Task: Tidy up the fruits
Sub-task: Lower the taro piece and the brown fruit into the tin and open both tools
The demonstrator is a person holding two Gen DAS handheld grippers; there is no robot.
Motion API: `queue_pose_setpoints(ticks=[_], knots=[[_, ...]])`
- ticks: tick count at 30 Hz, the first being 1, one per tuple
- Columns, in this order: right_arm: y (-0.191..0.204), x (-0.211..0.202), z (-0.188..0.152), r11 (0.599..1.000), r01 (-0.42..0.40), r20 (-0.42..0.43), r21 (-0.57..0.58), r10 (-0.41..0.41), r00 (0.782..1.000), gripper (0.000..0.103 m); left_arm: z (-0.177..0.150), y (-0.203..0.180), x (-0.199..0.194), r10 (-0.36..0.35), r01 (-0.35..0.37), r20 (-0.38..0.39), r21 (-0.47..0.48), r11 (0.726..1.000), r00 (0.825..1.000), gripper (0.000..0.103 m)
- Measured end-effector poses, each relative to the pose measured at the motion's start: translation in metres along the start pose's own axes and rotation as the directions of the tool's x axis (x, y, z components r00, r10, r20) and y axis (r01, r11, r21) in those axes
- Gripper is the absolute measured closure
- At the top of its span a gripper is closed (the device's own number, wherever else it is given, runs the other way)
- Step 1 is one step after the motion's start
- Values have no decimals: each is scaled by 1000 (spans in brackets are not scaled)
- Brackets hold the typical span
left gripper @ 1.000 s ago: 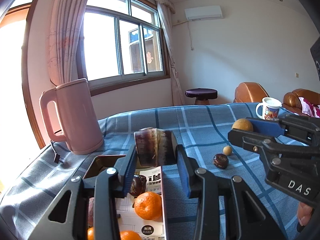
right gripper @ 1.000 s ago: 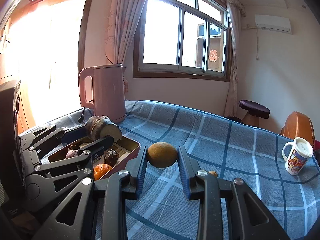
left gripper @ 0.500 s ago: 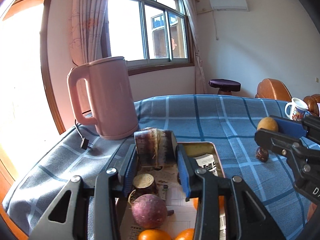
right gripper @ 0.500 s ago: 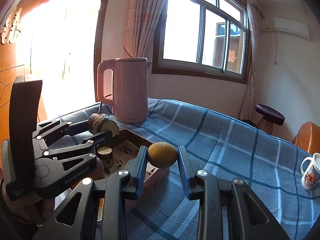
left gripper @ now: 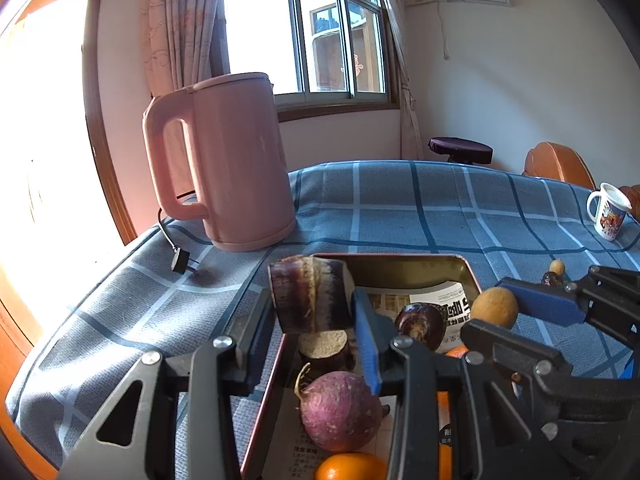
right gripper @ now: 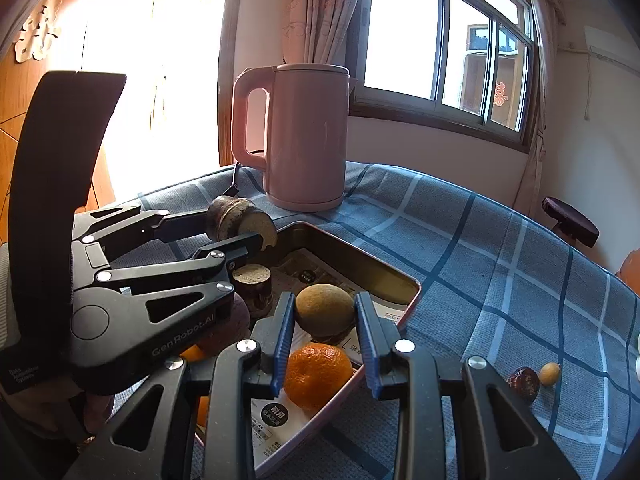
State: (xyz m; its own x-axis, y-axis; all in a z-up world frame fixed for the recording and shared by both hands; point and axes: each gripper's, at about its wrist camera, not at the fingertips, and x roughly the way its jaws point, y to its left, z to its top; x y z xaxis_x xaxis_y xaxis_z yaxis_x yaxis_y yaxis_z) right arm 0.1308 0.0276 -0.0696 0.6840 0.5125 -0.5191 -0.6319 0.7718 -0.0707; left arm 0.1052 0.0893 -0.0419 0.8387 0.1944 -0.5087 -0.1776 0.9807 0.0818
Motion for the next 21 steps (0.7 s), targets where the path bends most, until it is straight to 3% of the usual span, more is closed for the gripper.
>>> queue_pose_setpoints(ticks=[21], knots=[[0, 19, -8, 1000, -10, -53, 8, 10, 999, 71, -5, -3, 13, 0, 1, -47, 22, 1000, 999, 63]])
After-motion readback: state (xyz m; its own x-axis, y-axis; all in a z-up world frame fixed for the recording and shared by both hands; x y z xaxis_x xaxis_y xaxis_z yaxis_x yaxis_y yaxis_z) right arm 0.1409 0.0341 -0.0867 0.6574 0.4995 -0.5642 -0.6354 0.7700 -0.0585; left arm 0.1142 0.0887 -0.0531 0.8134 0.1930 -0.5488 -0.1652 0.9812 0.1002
